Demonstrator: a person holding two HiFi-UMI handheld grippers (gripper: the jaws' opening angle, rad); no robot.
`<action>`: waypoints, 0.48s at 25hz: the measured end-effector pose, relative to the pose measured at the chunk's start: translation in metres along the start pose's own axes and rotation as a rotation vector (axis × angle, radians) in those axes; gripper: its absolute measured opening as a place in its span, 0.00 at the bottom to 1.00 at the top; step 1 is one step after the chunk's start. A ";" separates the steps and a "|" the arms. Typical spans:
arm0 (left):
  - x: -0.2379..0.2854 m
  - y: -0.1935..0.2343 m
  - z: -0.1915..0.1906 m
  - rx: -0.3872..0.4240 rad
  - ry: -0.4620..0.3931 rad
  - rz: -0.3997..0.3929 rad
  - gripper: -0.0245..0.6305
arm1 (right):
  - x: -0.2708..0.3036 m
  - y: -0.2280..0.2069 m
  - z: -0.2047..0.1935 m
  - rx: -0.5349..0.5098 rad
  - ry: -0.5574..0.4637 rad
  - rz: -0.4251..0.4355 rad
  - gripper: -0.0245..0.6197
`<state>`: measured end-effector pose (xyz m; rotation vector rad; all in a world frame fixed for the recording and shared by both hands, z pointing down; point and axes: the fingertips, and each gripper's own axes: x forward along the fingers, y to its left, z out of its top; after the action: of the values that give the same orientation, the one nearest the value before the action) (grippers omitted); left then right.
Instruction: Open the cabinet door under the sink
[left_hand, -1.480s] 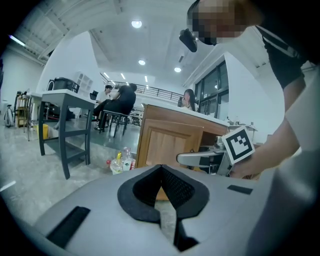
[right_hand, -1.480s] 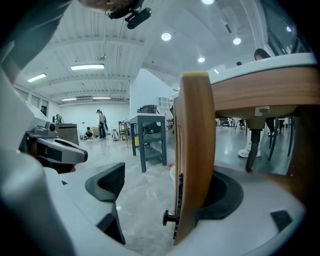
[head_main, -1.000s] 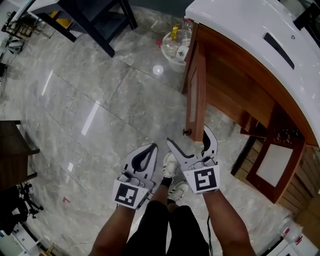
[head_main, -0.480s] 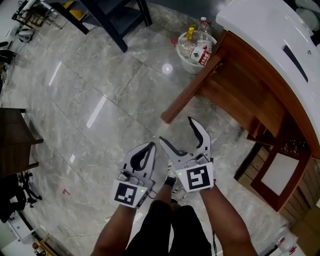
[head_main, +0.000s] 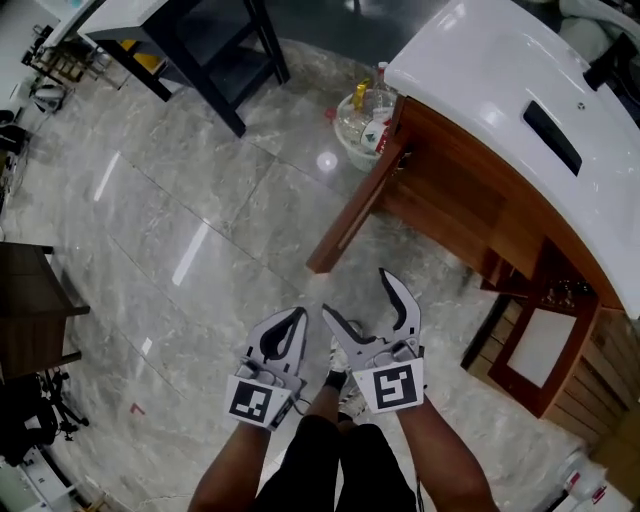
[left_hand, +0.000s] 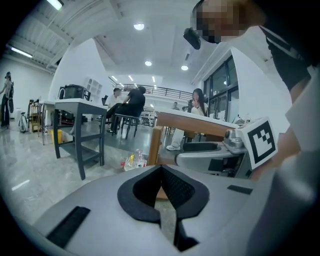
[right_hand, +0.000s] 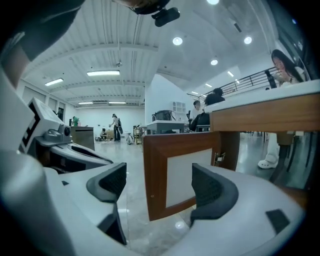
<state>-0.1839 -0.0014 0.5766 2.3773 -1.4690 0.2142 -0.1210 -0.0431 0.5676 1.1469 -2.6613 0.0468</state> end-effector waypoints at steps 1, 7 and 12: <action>-0.001 -0.005 0.008 0.005 -0.002 -0.010 0.07 | -0.009 -0.002 0.005 -0.005 0.008 -0.009 0.70; -0.020 -0.053 0.061 0.052 0.017 -0.087 0.07 | -0.088 -0.006 0.058 0.012 0.029 -0.108 0.61; -0.008 -0.091 0.120 0.092 -0.055 -0.168 0.07 | -0.140 -0.046 0.113 -0.014 -0.046 -0.309 0.31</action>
<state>-0.1126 -0.0003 0.4437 2.5847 -1.2992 0.1799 -0.0185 0.0107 0.4226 1.5567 -2.4849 -0.0538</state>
